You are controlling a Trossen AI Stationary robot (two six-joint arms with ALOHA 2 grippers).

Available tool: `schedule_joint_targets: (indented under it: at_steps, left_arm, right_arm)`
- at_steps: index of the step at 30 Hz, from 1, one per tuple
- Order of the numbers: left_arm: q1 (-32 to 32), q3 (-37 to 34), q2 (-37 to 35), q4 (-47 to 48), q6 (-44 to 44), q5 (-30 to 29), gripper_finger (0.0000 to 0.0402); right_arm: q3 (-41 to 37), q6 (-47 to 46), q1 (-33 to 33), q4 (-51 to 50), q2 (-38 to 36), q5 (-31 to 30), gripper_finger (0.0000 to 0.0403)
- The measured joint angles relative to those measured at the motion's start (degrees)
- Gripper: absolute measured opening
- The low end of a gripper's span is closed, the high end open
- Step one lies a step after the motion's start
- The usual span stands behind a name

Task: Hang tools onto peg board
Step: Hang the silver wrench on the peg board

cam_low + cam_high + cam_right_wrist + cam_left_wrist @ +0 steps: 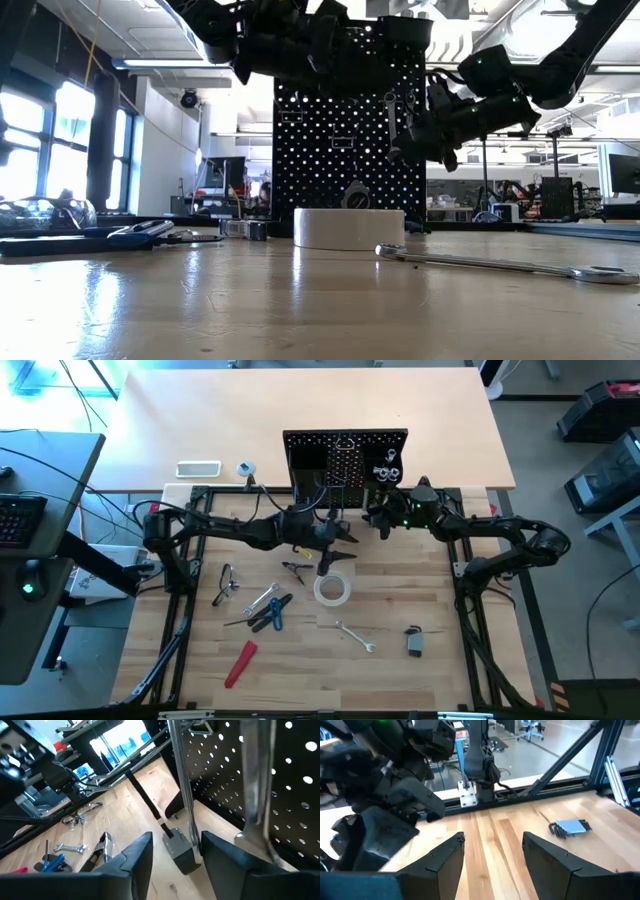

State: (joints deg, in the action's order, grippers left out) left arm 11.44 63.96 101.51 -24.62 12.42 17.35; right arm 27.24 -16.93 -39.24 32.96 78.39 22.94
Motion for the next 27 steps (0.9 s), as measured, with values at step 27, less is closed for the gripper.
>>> schedule_joint_targets:
  at_steps: [27]
  left_arm:
    - [-5.81, -3.70, -7.89, 41.43, 4.42, -6.70, 0.0193]
  right_arm:
    - [0.00, 4.95, 13.74, -34.21, -27.85, -3.48, 0.0173]
